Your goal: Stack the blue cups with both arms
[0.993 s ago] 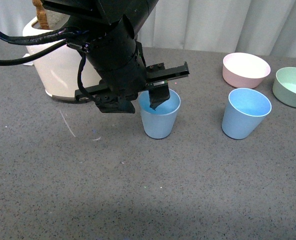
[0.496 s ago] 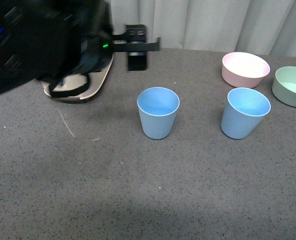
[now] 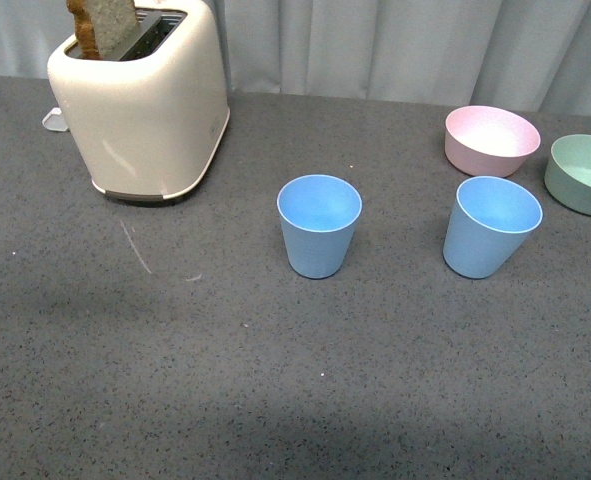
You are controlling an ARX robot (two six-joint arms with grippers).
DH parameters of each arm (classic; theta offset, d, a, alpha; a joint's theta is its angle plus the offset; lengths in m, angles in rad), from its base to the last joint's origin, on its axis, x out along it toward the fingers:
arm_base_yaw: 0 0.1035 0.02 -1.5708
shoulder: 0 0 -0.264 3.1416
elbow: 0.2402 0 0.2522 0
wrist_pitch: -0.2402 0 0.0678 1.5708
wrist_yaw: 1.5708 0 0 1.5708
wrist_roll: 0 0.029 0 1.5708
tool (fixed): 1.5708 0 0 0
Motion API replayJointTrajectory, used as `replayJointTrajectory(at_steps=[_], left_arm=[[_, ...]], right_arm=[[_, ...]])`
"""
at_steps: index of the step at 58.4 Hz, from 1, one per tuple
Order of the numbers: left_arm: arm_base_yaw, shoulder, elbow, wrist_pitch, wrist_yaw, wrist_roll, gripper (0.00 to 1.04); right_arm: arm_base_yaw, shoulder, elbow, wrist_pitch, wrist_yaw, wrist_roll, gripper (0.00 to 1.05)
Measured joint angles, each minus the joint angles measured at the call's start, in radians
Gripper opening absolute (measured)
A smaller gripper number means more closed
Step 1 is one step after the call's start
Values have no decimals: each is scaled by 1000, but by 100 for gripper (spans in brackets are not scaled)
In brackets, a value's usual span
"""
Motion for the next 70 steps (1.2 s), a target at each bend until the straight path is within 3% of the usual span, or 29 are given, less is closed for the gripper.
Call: replayJointTrajectory(at_steps=[25, 27, 30, 70], left_arm=[[123, -434, -209, -234, 114, 6, 4], [163, -477, -220, -267, 171, 6, 4], [195, -541, -233, -317, 180, 6, 4], [200, -1024, -253, -746, 188, 6, 4]], right_arm=[[0, 0, 0, 0, 0, 0, 95], [0, 0, 0, 0, 0, 0, 95], [0, 0, 0, 0, 0, 0, 95], [0, 0, 0, 0, 0, 0, 95]])
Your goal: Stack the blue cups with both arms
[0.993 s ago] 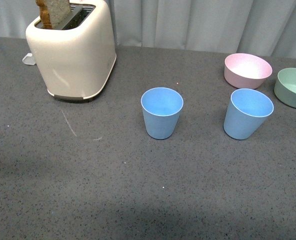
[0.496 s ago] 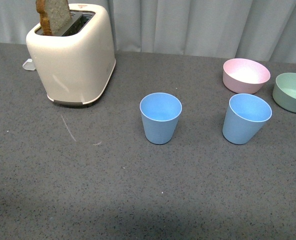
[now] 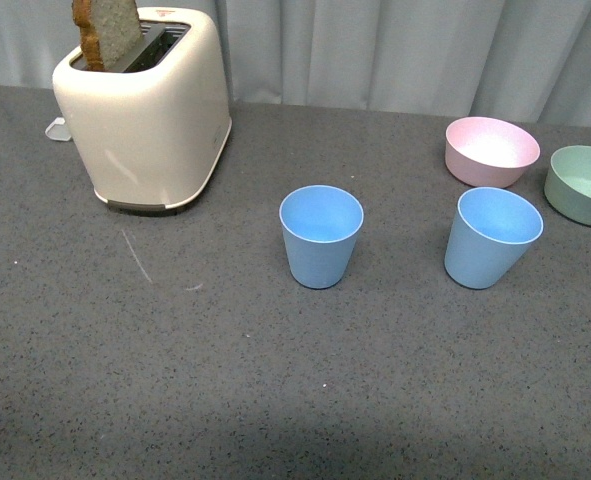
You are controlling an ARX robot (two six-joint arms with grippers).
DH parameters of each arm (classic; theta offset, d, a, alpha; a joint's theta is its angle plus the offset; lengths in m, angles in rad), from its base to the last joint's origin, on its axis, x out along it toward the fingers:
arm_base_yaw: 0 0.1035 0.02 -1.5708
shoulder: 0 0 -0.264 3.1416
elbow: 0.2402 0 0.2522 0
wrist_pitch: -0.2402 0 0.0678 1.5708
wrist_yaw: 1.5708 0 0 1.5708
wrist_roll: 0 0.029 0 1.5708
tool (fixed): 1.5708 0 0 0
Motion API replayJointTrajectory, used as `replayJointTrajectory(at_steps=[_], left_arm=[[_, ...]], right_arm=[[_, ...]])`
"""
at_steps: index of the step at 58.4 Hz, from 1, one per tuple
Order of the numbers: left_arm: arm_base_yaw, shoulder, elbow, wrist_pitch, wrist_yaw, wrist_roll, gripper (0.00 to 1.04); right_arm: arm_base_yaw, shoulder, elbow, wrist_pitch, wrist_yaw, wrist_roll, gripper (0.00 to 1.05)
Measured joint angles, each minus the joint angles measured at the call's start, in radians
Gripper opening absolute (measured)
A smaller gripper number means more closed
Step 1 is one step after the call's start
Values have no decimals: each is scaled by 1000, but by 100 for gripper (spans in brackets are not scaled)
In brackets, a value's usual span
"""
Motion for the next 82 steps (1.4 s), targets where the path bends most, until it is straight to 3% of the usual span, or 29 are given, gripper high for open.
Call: replayJointTrajectory(at_steps=[36, 41, 49, 59, 70, 77, 82], left_arm=[[0, -249, 0, -246, 0, 0, 4], [0, -377, 0, -404, 0, 0, 4], [0, -412, 0, -415, 0, 0, 4], [0, -414, 0, -416, 0, 0, 45], [0, -414, 0, -416, 0, 0, 77], [0, -414, 0, -416, 0, 0, 98], [0, -414, 0, -416, 0, 1, 97]], right_arm=[[0, 0, 0, 0, 0, 0, 95], [0, 0, 0, 0, 0, 0, 95], [0, 0, 0, 0, 0, 0, 95], [0, 0, 0, 0, 0, 0, 95], [0, 0, 0, 0, 0, 0, 95], [0, 95, 0, 147, 79, -206, 95], [-14, 291, 9, 260, 76, -297, 95]])
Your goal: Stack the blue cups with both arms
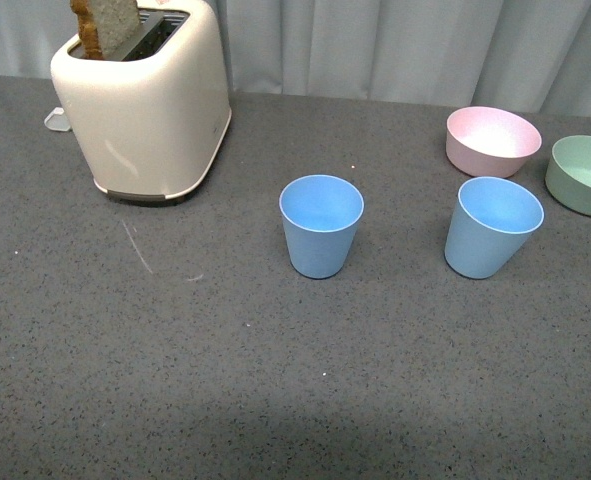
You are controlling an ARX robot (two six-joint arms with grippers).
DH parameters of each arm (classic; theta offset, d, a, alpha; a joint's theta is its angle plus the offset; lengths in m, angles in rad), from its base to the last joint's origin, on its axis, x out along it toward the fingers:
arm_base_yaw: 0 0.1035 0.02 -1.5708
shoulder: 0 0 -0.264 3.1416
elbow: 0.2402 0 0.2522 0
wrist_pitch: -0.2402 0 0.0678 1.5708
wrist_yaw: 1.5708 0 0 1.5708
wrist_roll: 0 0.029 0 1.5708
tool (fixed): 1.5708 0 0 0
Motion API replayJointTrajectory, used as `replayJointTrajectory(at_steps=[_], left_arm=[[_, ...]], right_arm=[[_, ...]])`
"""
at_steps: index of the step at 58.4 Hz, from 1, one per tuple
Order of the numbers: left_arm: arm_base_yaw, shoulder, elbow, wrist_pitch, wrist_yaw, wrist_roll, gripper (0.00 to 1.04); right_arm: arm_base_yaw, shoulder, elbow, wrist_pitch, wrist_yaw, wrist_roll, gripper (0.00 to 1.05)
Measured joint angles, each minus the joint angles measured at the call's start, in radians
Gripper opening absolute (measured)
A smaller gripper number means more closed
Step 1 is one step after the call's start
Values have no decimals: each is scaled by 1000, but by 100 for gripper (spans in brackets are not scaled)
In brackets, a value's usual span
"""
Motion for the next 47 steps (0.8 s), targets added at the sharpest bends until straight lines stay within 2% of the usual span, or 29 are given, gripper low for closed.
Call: replayJointTrajectory(at_steps=[5, 12, 20, 28, 47], left_arm=[[0, 0, 0, 0, 0, 0, 98], [0, 0, 0, 0, 0, 1, 98], [0, 0, 0, 0, 0, 1, 98], [0, 0, 0, 0, 0, 1, 98], [0, 0, 0, 0, 0, 1, 98]], right_arm=[[-10, 295, 46, 164, 1, -28, 95], [-18, 624, 167, 220, 2, 11, 95], [-4, 1003, 360, 151, -4, 121, 95], [27, 1231, 529, 71, -25, 235, 95], [91, 1550, 829, -96, -35, 422, 95]])
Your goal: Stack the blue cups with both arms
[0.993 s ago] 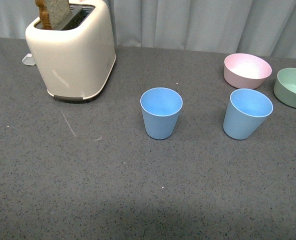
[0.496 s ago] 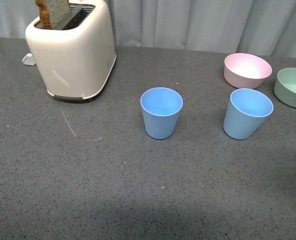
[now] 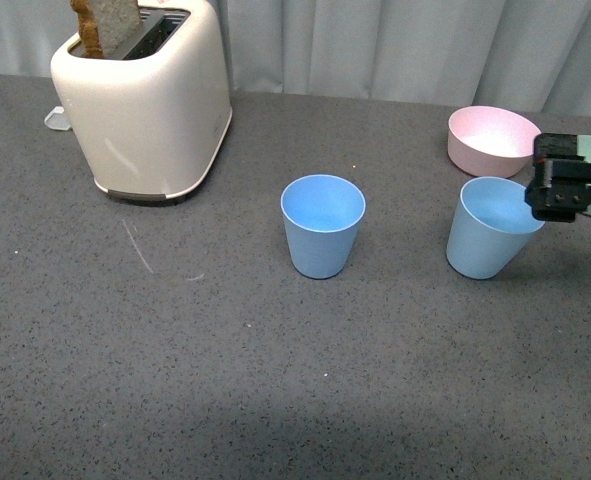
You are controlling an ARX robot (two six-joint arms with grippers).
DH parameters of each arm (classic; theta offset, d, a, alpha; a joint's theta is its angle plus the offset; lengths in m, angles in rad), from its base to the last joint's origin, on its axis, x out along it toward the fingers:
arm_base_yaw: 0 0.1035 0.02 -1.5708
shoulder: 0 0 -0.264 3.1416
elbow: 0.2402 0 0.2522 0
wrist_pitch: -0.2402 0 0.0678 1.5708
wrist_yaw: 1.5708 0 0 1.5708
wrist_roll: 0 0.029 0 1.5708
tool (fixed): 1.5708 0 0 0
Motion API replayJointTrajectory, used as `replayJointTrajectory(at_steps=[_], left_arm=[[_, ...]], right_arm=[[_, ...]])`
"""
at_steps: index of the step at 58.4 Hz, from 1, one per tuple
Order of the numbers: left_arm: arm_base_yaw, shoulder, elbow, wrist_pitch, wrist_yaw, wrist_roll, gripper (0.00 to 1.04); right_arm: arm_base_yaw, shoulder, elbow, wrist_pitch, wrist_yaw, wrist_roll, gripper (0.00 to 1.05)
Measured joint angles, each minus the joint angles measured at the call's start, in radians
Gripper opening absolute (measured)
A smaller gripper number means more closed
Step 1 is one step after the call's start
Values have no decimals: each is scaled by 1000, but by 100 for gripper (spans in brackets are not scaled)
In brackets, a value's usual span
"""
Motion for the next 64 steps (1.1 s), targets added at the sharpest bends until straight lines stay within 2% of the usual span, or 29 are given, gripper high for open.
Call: replayJointTrajectory(at_steps=[15, 34, 51, 54, 64], left_arm=[[0, 0, 0, 0, 0, 0, 98], [0, 0, 0, 0, 0, 0, 98], [0, 0, 0, 0, 0, 0, 98], [0, 0, 0, 0, 0, 0, 98], [0, 0, 0, 0, 0, 0, 98]], right_arm=[[21, 138, 149, -99, 11, 89, 95], [37, 190, 182, -129, 12, 136, 45], [40, 188, 185, -142, 13, 164, 4], [40, 179, 183, -144, 9, 169, 1], [45, 116, 169, -163, -57, 205, 1]])
